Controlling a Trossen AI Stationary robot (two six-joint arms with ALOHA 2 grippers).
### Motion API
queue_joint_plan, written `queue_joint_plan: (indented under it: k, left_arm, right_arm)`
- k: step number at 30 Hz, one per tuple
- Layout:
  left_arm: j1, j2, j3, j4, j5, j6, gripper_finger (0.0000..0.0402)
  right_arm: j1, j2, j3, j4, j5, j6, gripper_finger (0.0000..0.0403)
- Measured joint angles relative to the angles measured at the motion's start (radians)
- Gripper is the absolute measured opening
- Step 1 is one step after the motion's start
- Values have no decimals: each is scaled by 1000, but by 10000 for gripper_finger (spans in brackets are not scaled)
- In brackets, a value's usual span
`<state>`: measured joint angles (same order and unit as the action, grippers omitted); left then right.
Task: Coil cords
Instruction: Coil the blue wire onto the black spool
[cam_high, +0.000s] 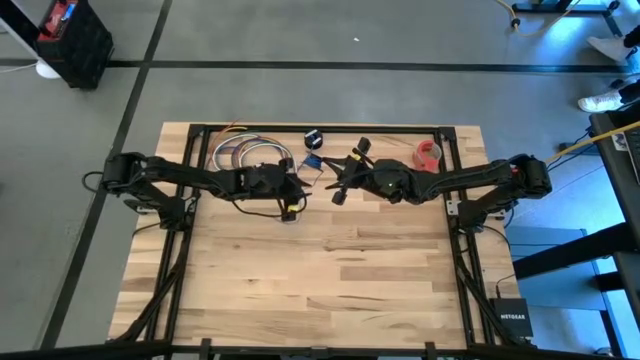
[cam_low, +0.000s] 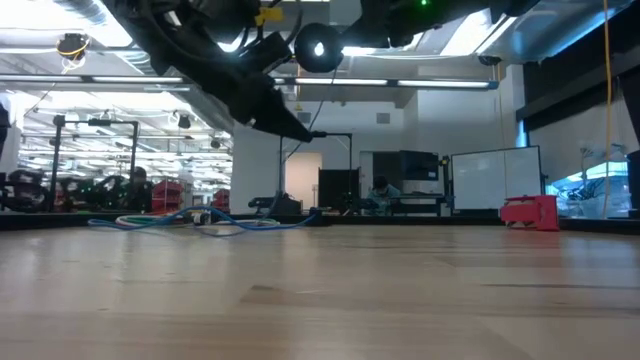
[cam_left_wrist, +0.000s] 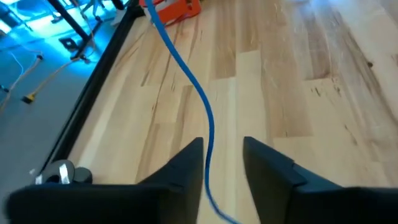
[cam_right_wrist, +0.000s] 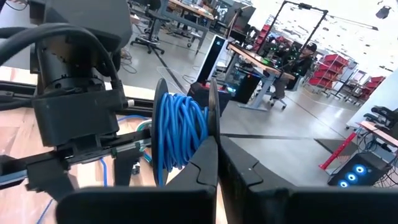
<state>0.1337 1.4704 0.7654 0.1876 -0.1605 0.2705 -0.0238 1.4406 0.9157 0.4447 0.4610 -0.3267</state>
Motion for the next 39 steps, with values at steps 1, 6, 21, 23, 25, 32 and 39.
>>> queue_joint_plan:
  k: [1,6,21,23,25,32,39]
  left_arm:
    - [0,0,0,-2,0,10,96]
    - [10,-1,0,-2,0,47,11]
    - [82,-179,0,-186,-177,20,2]
    - [84,-236,0,-216,-184,19,4]
    - [84,-297,-1,-237,-184,17,6]
    - [84,-474,0,-234,-179,-37,4]
    - [71,-490,-1,-176,-47,-113,5]
  right_arm:
    - [0,0,0,0,0,0,5]
    - [4,0,0,1,0,-1,6]
    - [76,-3,9,-25,0,-97,7]
    - [75,-3,9,-41,0,-94,7]
    - [66,-1,9,-48,0,-93,7]
    - [47,23,11,-42,-9,-69,5]
    - [-9,80,11,-18,-12,-39,5]
